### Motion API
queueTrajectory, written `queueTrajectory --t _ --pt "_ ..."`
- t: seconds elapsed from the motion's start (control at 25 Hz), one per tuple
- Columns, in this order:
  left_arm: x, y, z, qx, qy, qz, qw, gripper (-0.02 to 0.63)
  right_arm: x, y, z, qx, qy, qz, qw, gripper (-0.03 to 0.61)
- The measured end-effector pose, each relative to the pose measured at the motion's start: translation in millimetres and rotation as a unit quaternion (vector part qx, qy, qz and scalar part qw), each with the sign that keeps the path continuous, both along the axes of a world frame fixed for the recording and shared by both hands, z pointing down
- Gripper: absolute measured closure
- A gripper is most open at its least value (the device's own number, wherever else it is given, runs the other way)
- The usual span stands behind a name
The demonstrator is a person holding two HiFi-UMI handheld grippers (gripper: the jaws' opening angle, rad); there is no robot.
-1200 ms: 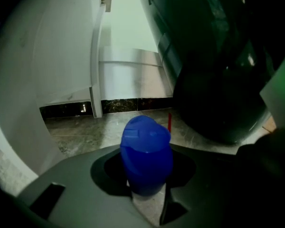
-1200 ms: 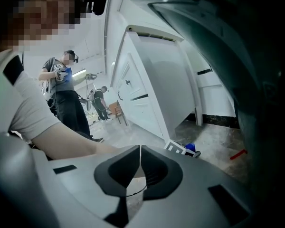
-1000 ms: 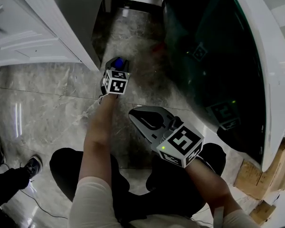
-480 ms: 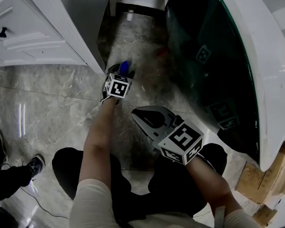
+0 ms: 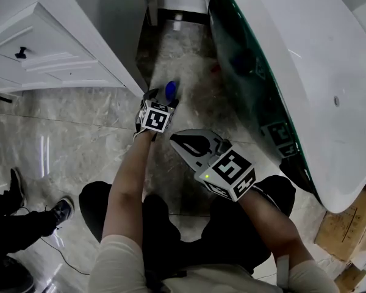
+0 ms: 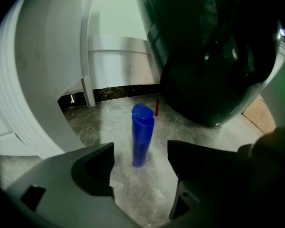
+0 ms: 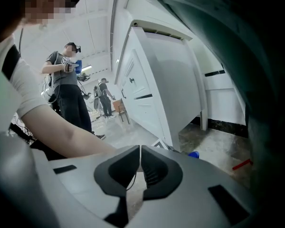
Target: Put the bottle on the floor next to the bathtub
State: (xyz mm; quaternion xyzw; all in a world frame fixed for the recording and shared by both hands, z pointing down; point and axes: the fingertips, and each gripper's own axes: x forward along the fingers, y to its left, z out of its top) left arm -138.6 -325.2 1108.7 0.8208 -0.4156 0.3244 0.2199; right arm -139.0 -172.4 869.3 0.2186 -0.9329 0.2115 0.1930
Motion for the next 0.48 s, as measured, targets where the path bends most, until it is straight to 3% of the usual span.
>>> queueTrajectory --t 0.48 --pt "-12 30 -44 0.013 -0.062 0.102 0.9928 0.239 -8 -17 5 0.031 0.025 -0.002 0.999 0.551"
